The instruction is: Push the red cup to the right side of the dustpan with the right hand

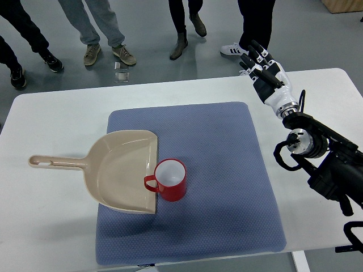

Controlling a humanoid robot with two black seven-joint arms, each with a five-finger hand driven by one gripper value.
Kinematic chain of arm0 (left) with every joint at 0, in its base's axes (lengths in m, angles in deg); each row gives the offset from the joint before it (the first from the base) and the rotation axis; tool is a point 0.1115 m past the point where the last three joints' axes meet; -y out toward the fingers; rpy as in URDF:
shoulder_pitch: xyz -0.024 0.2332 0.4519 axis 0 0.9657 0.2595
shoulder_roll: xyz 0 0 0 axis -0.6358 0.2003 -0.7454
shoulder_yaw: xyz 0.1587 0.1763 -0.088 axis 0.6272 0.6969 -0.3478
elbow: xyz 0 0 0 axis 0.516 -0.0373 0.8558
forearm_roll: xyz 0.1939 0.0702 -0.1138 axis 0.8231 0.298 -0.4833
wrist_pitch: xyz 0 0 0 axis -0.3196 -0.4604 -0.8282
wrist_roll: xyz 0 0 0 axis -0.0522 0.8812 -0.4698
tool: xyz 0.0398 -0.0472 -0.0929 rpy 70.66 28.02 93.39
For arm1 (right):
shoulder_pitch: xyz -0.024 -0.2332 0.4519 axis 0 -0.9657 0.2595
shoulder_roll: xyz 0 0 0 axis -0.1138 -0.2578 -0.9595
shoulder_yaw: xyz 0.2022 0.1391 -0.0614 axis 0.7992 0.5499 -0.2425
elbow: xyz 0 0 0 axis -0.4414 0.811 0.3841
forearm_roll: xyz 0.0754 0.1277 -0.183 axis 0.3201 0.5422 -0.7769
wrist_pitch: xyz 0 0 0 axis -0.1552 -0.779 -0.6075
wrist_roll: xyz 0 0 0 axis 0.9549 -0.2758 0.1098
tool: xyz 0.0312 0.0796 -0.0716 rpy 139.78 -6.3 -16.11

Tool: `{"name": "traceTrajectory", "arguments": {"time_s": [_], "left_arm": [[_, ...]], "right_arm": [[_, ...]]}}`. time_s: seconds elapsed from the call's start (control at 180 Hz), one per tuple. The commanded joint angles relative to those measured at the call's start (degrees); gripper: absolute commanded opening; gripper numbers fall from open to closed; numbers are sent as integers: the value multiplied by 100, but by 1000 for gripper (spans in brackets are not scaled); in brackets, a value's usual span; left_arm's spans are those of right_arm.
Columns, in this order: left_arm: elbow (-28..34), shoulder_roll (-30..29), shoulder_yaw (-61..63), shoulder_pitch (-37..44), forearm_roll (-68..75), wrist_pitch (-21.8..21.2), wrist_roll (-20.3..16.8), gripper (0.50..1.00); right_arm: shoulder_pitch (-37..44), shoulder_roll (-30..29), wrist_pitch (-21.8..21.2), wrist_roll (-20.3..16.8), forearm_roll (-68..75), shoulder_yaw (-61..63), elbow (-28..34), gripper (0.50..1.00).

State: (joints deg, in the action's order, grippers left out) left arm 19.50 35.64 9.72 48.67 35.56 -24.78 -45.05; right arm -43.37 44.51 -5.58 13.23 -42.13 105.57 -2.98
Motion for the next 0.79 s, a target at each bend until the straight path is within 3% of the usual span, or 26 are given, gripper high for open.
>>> {"name": "traceTrajectory", "arguments": {"time_s": [0.0, 0.787], "left_arm": [[-2, 0, 0, 0, 0, 0, 0, 1000], [-2, 0, 0, 0, 0, 0, 0, 1000]], "right_arm": [[-2, -15, 49, -89, 273, 7, -208, 928], [-20, -59, 146, 7, 704, 7, -261, 928]]}}
